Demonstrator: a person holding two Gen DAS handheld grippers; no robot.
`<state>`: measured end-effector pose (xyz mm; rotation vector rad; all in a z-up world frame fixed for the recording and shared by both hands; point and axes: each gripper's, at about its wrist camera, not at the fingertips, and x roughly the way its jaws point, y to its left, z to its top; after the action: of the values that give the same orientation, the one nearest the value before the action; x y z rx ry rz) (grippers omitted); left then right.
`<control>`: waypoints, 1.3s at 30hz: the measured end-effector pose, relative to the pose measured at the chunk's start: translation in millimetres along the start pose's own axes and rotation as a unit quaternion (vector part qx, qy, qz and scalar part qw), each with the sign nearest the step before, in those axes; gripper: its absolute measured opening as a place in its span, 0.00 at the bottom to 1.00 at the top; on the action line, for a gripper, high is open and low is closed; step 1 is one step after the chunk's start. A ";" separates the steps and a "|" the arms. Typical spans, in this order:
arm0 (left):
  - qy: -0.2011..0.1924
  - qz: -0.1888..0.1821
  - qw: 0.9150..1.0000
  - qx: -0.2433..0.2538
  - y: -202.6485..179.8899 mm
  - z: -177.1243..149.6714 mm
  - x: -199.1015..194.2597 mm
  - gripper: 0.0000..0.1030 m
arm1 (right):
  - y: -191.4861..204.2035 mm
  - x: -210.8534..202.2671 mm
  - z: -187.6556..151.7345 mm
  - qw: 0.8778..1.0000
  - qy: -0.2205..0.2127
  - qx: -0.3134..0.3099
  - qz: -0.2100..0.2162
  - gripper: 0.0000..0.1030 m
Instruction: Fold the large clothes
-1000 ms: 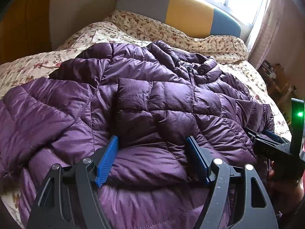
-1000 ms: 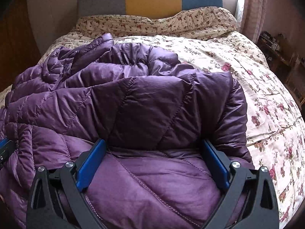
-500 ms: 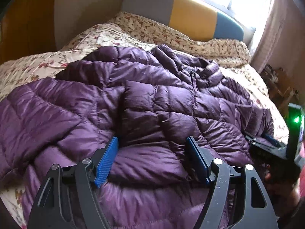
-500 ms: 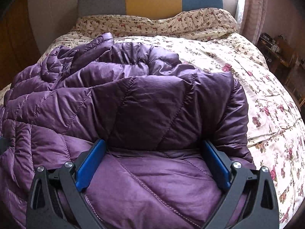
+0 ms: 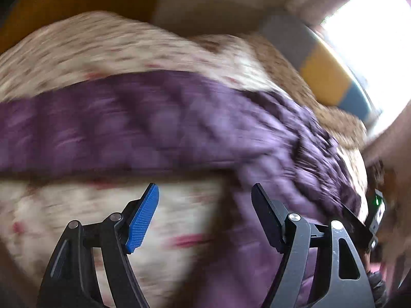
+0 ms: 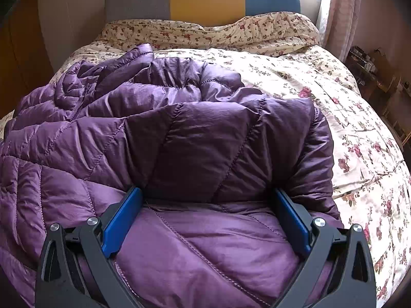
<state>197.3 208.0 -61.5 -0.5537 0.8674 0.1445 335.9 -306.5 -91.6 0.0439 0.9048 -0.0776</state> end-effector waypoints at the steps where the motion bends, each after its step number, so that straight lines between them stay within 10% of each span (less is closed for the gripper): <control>1: -0.008 0.018 1.000 -0.023 26.8 -0.4 -13.1 0.72 | -0.5 -0.4 0.1 1.000 0.000 0.000 -0.001 0.96; 14: -0.083 0.095 0.946 -0.300 229.5 6.9 -94.2 0.69 | -0.2 -1.5 -0.4 1.000 -0.002 -0.002 -0.004 0.96; 16: -0.084 0.094 0.941 -0.314 239.7 7.2 -92.0 0.56 | -0.4 -1.5 -0.4 1.000 -0.002 -0.002 -0.004 0.96; 25: -0.095 0.096 0.955 -0.266 226.9 20.5 -78.0 0.07 | 0.4 -1.2 -0.2 1.000 -0.002 -0.002 -0.004 0.96; 39: -0.114 0.018 0.990 -0.078 81.2 63.0 -62.5 0.05 | 0.1 -1.4 -0.1 1.000 -0.002 -0.003 -0.005 0.96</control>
<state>172.4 315.8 -14.3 -0.6531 0.6478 0.3047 334.9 -306.3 -90.6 0.0340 0.9003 -0.0855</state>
